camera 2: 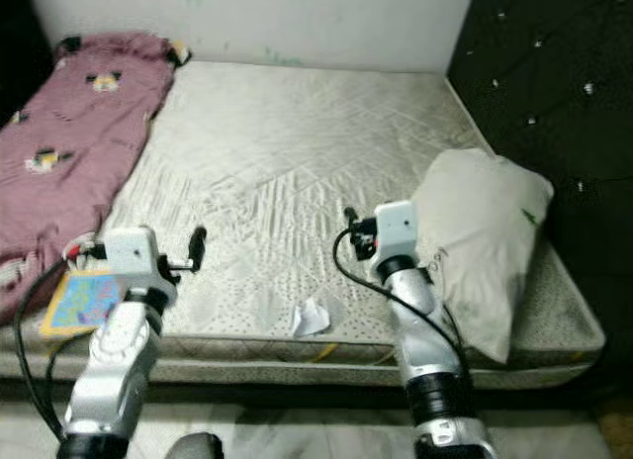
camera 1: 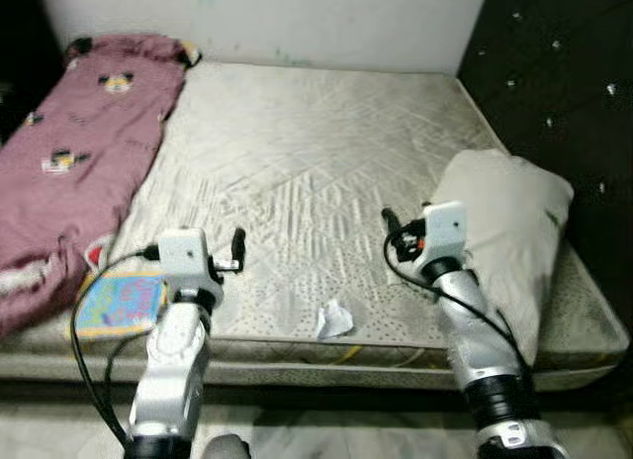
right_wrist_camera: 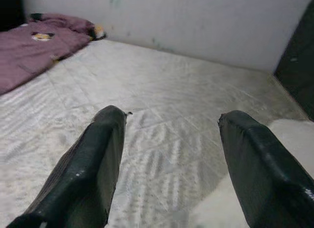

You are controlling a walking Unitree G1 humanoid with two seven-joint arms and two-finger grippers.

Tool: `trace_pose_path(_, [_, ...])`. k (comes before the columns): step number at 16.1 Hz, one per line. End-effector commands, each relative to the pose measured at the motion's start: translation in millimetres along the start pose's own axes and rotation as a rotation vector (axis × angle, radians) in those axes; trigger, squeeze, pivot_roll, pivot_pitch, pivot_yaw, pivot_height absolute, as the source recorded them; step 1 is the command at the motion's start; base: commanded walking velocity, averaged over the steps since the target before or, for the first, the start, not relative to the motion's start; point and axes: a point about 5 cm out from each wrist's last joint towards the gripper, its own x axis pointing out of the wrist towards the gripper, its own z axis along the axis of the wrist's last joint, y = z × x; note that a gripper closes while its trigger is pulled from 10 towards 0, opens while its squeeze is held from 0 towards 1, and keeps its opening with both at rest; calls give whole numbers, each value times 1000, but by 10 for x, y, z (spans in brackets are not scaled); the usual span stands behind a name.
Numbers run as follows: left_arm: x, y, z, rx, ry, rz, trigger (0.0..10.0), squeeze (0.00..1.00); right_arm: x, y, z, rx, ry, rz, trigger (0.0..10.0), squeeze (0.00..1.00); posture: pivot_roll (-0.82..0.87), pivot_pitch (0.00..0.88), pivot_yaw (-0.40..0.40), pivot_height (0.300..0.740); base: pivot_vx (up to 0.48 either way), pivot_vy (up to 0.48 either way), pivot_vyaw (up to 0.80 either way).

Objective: Clean up the room

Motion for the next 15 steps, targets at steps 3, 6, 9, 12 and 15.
trace_pose_path(3, [-25, 38, -47, 14, 13, 24, 10000, 0, 83, 59, 58, 29, -27, 3, 10000, 0, 11, 0, -64, 740, 0, 0, 0])
trace_pose_path(6, [-53, 129, 10, 19, -13, 69, 10000, 0, 67, -65, 127, 44, -49, -36, 10000, 0, 1, 0, -60, 740, 0, 0, 0])
trace_pose_path(9, [-413, 347, -22, 71, -12, 172, 10000, 0, -271, -243, 105, 88, -33, -74, 10000, 0, -25, 0, -49, 740, 0, 0, 0])
trace_pose_path(12, [-670, 453, -89, 154, 6, 186, 10000, 0, -572, -265, -5, 88, 28, -50, 10000, 0, -16, 0, -58, 740, 0, 0, 0])
trace_pose_path(15, [-604, 417, -98, 135, 6, 181, 10000, 0, -544, -254, -73, 70, 40, -53, 10000, 0, -20, 0, -62, 740, 0, 0, 0])
